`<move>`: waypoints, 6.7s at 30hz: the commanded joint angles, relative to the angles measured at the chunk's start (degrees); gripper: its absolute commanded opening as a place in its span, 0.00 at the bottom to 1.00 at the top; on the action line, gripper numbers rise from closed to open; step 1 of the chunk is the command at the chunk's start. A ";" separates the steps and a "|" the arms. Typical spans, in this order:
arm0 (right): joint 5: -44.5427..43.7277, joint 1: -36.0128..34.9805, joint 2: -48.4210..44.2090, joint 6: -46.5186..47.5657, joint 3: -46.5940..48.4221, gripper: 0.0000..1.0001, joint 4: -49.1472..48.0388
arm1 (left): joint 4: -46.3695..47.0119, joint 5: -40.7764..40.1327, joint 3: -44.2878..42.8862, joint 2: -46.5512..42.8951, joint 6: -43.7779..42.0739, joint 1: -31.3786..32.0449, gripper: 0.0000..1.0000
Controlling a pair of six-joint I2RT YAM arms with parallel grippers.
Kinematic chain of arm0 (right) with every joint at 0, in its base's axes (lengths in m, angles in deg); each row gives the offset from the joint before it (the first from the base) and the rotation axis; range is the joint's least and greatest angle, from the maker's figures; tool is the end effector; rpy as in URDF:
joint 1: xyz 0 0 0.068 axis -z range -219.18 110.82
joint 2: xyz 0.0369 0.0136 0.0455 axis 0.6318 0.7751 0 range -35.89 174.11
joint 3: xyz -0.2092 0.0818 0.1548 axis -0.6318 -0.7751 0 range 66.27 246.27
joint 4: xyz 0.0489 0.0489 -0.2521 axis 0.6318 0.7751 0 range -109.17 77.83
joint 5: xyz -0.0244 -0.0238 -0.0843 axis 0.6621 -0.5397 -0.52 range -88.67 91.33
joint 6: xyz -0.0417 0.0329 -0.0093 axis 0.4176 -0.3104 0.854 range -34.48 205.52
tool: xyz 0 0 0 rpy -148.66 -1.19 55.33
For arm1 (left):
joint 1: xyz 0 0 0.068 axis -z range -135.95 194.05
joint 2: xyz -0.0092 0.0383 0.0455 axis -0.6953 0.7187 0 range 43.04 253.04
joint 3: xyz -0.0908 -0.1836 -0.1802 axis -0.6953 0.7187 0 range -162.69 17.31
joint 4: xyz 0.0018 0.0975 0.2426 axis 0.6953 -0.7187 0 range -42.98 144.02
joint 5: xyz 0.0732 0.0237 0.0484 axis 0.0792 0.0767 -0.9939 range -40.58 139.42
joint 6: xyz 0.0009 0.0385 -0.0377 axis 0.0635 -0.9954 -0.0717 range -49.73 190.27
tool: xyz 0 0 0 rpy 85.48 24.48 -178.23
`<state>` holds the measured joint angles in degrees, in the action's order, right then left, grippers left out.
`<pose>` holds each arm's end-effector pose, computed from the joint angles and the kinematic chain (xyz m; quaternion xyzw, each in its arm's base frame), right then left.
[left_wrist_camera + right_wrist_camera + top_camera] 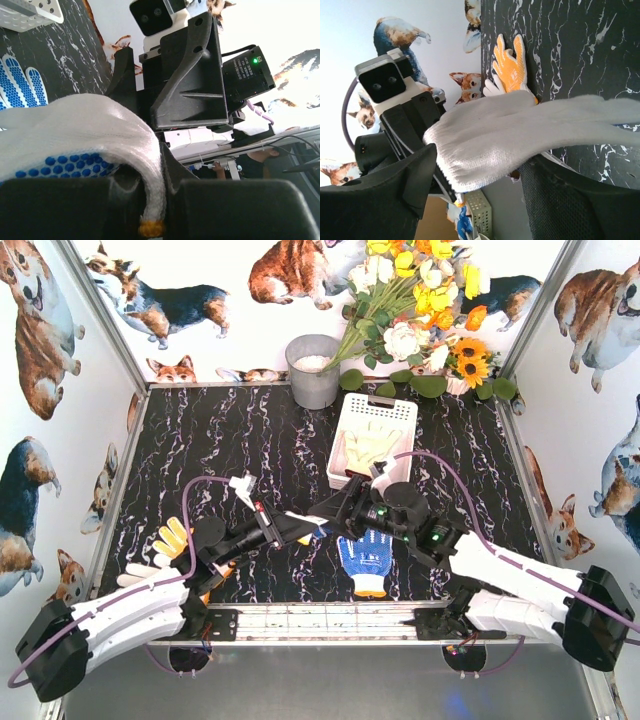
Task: Put the gloves into the storage basket
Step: Pair the glove with the glove.
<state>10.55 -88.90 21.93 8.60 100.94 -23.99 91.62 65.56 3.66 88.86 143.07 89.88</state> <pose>0.1456 0.1806 0.2615 0.1444 0.7965 0.5506 0.2038 0.1205 -0.1381 0.2333 -0.0544 0.6720 -0.6781 0.2926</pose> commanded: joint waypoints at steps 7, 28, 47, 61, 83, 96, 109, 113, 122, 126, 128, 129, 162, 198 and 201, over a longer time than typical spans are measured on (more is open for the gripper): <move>3.07 0.14 5.84 -3.23 0.89 0.69 -8.37 | 2.10 2.64 -3.54 2.63 -2.28 -0.13 0.00; 2.91 9.90 7.30 0.87 -5.39 0.37 -14.36 | -3.86 0.56 -11.75 9.55 -6.12 3.82 0.00; 5.04 27.45 -5.47 21.19 -10.95 0.00 1.10 | -3.04 -10.65 -21.85 33.51 -7.78 12.25 0.00; 11.63 28.09 5.85 25.43 -8.31 0.00 -13.40 | -16.31 -17.58 -26.08 32.85 -15.17 13.19 0.00; 10.22 28.09 10.51 39.38 -7.77 0.00 -3.81 | -18.47 -7.29 -31.51 45.38 -11.22 15.17 0.00; 11.35 28.08 8.26 40.52 -13.20 0.00 -0.76 | -16.25 -4.85 -30.52 48.12 -8.70 15.27 0.40; 10.76 28.09 9.96 40.53 -12.45 0.00 -1.66 | -19.71 -4.11 -26.81 46.79 -6.60 15.62 0.70; 10.90 28.09 10.54 40.66 -12.20 0.00 -1.68 | -20.69 -5.08 -25.05 45.02 -6.07 15.68 0.77; 12.05 28.06 11.16 39.65 -11.74 0.03 -1.26 | -20.20 -6.10 -24.89 46.01 -5.79 15.82 0.63; 11.93 28.05 9.20 38.43 -12.29 0.24 0.43 | -20.46 -6.54 -24.71 46.29 -5.67 15.83 0.53; 11.69 28.08 7.38 37.89 -12.70 0.32 1.82 | -19.92 -6.48 -24.52 46.61 -5.26 15.80 0.50; 11.36 28.09 6.72 37.62 -12.89 0.34 2.66 | -19.34 -6.41 -24.38 46.84 -5.01 15.79 0.49; 6.14 28.08 -5.93 33.45 -21.03 0.43 10.92 | -15.27 -15.82 -23.80 51.00 -4.68 11.56 0.35; 2.08 28.09 -9.65 30.85 -18.21 0.00 10.23 | -23.72 -19.13 -26.05 46.37 -7.95 11.57 0.00; 2.27 28.09 -10.01 30.61 -17.54 0.00 10.19 | -23.99 -19.95 -25.57 45.04 -8.19 11.52 0.00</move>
<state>13.06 -60.92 12.99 39.94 80.66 -12.41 68.52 47.55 -21.67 136.27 135.98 101.81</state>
